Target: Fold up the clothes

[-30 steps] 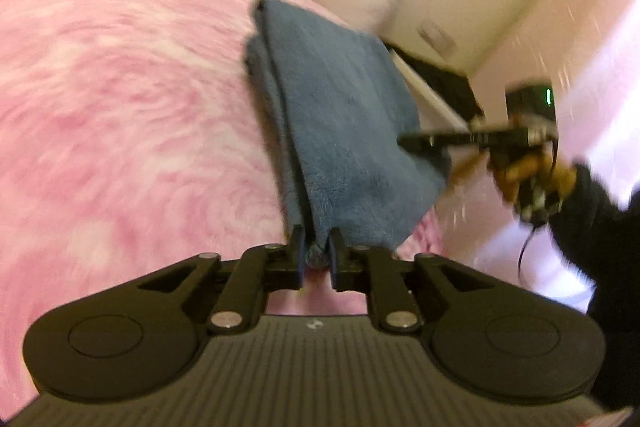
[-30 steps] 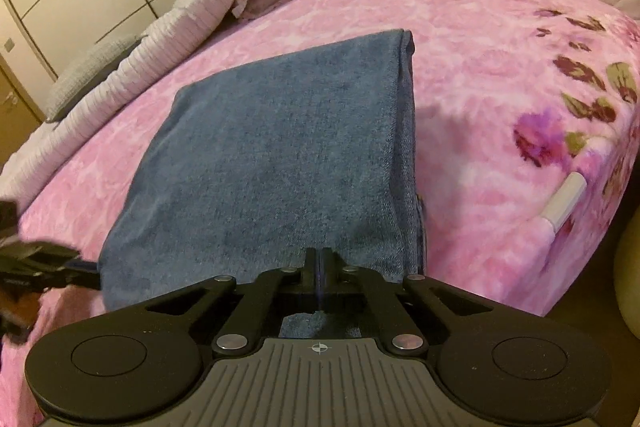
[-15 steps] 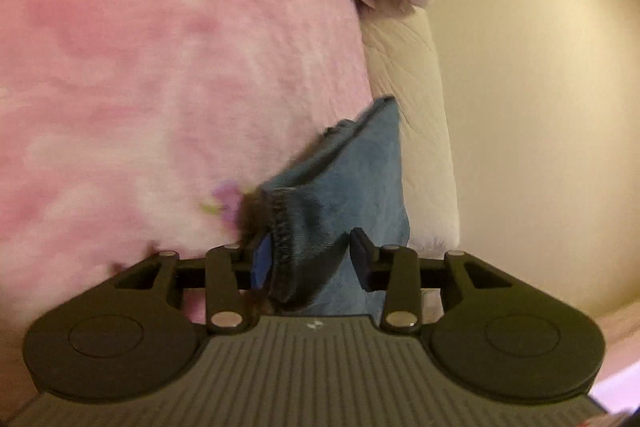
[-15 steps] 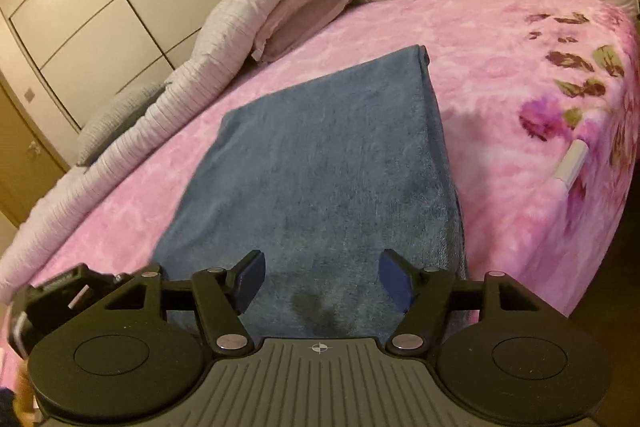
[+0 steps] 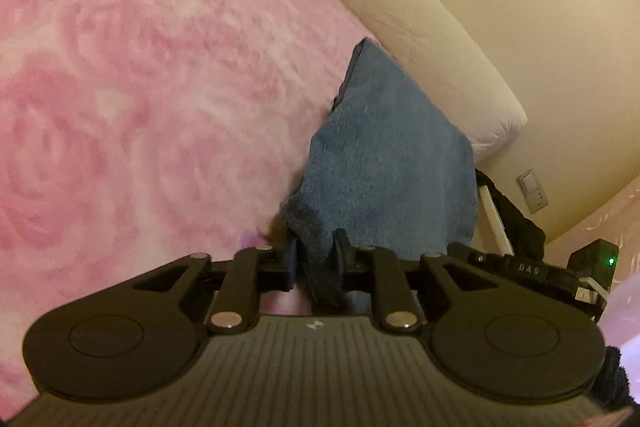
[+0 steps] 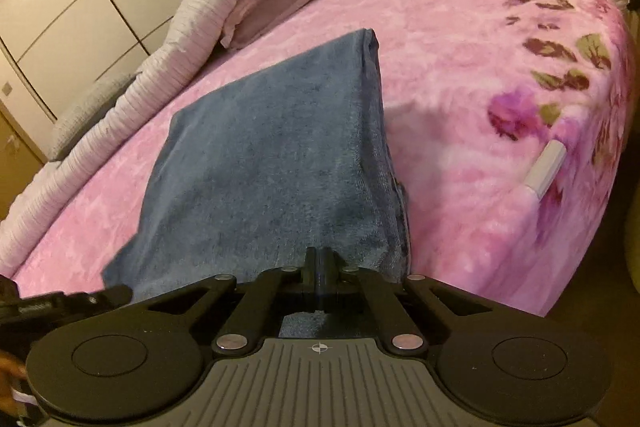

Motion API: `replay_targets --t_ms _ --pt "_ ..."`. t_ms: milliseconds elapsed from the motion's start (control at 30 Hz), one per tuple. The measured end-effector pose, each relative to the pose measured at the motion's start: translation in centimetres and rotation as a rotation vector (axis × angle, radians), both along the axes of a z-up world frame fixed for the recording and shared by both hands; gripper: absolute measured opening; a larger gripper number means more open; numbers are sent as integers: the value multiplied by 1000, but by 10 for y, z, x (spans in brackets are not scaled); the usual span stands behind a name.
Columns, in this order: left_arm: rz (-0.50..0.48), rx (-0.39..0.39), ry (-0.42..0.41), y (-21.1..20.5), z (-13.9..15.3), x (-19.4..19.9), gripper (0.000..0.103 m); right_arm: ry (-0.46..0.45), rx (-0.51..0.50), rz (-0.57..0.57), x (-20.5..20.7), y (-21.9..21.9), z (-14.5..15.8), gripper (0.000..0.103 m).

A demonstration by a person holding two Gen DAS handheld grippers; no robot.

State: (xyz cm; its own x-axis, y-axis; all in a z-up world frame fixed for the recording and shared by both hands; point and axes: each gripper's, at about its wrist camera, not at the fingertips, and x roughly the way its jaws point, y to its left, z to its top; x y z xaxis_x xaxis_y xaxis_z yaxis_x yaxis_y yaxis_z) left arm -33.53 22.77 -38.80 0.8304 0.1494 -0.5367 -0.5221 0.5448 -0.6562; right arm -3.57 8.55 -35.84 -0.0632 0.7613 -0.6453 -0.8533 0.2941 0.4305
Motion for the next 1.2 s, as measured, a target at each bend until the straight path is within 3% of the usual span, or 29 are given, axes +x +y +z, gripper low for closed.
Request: replay_targets --t_ms 67,167,200,233,300,433,533,667,767,800,833,867,900,933,1100,1133,1200 --pt "41 14 -11 1 13 -10 22 26 13 -13 2 -6 3 2" --pt "118 50 -34 8 35 -23 20 19 29 -21 2 -14 17 12" --pt "144 62 -42 10 42 -27 22 2 44 -20 3 -14 23 29" --pt "170 74 -50 12 50 -31 25 -13 64 -21 4 -15 29 54" --pt "101 104 -51 18 61 -8 30 -45 92 -31 11 -9 39 73" --pt "19 111 -20 42 64 53 31 -112 100 -59 32 18 53 73" --pt "39 35 -28 65 56 78 31 -57 141 -95 59 36 56 72" --pt "45 -44 -52 92 48 102 30 25 161 -111 89 59 50 53" --pt "41 -61 -38 98 43 113 29 13 180 -101 91 60 46 51" --pt "35 -70 -52 100 42 116 29 9 186 -98 92 61 44 38" --pt "29 -80 -67 101 41 118 28 5 192 -94 92 61 42 16" --pt "21 -87 -92 102 40 120 25 1 198 -91 93 62 41 14" --pt "10 -90 -109 103 40 124 9 -3 204 -88 94 62 39 8" --pt "-1 -92 -124 104 39 128 3 -7 211 -84 94 63 37 7" --pt "-68 71 -174 100 55 138 1 -28 242 -68 97 65 29 6" --pt "-83 115 -153 98 56 145 1 -31 246 -65 98 66 27 6" --pt "-105 218 -42 93 49 163 2 -11 164 -93 106 78 -1 5"
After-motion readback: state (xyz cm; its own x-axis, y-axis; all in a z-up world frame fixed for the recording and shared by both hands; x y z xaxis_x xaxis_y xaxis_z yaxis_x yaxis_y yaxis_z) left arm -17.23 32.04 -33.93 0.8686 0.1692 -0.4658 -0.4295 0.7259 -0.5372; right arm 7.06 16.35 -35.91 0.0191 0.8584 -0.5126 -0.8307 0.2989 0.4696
